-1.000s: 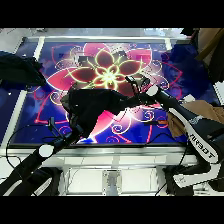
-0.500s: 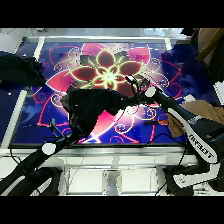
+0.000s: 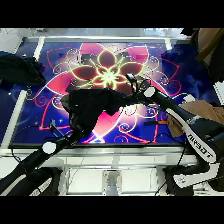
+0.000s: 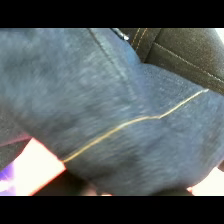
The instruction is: Fold the clothes and pants, and hang the long-sleeved shirts on hangers.
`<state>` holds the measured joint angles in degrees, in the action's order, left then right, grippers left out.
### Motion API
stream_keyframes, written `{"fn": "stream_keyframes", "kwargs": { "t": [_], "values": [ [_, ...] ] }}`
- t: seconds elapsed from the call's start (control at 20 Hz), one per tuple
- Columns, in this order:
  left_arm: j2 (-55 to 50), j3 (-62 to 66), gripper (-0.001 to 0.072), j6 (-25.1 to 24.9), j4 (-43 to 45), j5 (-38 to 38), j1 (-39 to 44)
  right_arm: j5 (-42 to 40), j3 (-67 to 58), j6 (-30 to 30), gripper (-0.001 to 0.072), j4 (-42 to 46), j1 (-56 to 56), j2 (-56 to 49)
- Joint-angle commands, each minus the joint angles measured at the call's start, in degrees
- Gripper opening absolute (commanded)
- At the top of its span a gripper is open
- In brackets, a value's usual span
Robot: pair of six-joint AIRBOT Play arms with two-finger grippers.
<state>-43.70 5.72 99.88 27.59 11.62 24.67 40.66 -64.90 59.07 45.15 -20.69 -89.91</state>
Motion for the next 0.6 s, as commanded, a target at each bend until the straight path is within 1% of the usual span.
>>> {"fn": "stream_keyframes", "kwargs": {
  "t": [0.0, 0.1, 0.15, 0.2, 0.25, 0.3, 0.35, 0.45, 0.55],
  "values": [
    [0.0, 0.0, 0.0010, 0.0, -1.1, 0.1, 0.0, -0.7, -0.1, 0.0, 0.0030, -2.0, -0.1, -1.2],
    [0.4, 1.0, 0.0009, -0.2, -1.0, -0.8, -0.3, 1.1, -0.3, 0.0, 0.0026, -1.6, 0.2, -0.4],
    [1.6, 2.2, 0.0008, -2.1, -0.2, -1.6, -1.2, 4.6, -1.3, 0.0, 0.0026, -0.5, 0.8, 0.8],
    [3.8, 4.3, 0.0008, -6.5, 2.9, -1.7, -3.0, 8.7, -2.7, 0.0, 0.0026, 1.3, 1.6, 2.5],
    [6.5, 6.7, 0.0007, -9.6, 6.3, -1.0, -5.3, 13.1, -4.3, 0.3, 0.0025, 4.0, 2.7, 5.2],
    [10.2, 9.9, 0.0007, -10.6, 10.0, 0.7, -8.7, 16.9, -6.0, 1.0, 0.0025, 6.0, 3.9, 8.4],
    [13.9, 13.6, 0.0006, -10.6, 14.3, 2.7, -12.1, 20.9, -8.1, 1.4, 0.0025, 7.3, 5.4, 12.4],
    [21.0, 23.8, 0.0004, -10.6, 26.1, 9.2, -19.6, 27.1, -13.6, 2.0, 0.0025, 7.8, 8.2, 20.5],
    [24.0, 37.5, 0.0004, -10.5, 36.8, 20.0, -26.8, 28.7, -20.5, 3.7, 0.0025, 7.7, 9.3, 27.4]
  ]
}}
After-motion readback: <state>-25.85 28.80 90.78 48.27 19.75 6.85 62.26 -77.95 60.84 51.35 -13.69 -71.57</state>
